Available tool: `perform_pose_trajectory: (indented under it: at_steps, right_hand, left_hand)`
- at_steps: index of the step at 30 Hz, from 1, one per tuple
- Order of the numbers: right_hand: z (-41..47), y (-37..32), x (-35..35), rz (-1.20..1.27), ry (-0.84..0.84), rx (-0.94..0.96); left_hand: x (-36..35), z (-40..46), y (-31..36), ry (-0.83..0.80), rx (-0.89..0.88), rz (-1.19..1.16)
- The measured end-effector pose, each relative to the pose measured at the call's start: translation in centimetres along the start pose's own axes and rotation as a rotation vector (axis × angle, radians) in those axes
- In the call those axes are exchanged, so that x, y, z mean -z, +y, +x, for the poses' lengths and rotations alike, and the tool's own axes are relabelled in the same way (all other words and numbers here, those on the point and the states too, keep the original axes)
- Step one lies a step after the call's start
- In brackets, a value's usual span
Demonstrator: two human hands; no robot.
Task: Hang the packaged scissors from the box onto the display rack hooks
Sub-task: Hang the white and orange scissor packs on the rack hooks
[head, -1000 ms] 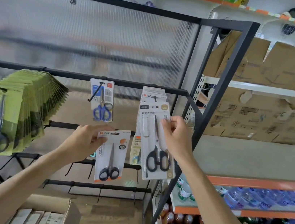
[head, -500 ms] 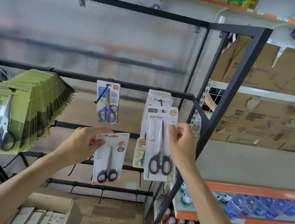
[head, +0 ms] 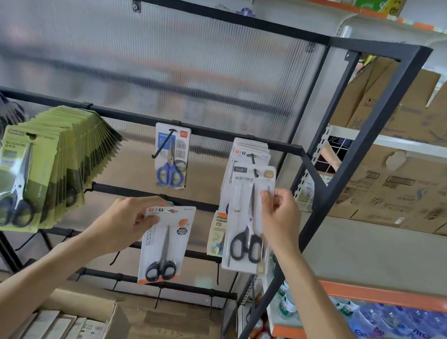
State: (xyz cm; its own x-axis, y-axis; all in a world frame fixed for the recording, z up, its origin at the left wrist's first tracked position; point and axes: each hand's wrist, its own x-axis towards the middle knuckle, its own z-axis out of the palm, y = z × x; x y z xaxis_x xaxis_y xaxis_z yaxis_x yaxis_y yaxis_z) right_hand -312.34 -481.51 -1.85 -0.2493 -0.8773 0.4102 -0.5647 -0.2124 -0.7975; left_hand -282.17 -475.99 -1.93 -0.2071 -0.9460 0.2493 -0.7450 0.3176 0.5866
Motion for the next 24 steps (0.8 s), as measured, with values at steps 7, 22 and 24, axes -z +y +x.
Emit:
perform_pose_trajectory:
  at_steps: [7, 22, 24]
  right_hand:
    - [7.9, 1.1, -4.2, -0.125, -0.057, -0.100]
    - [-7.6, -1.0, -2.3, 0.059, -0.538, 0.154]
    - [-9.1, -0.8, -2.8, 0.171, -0.597, 0.064]
  left_hand:
    - [-0.6, 1.2, 2.5, -0.021, -0.042, -0.036]
    - [-0.4, -0.9, 0.3, -0.001, 0.012, -0.030]
    - [-0.9, -0.4, 0.9, -0.020, -0.002, -0.039]
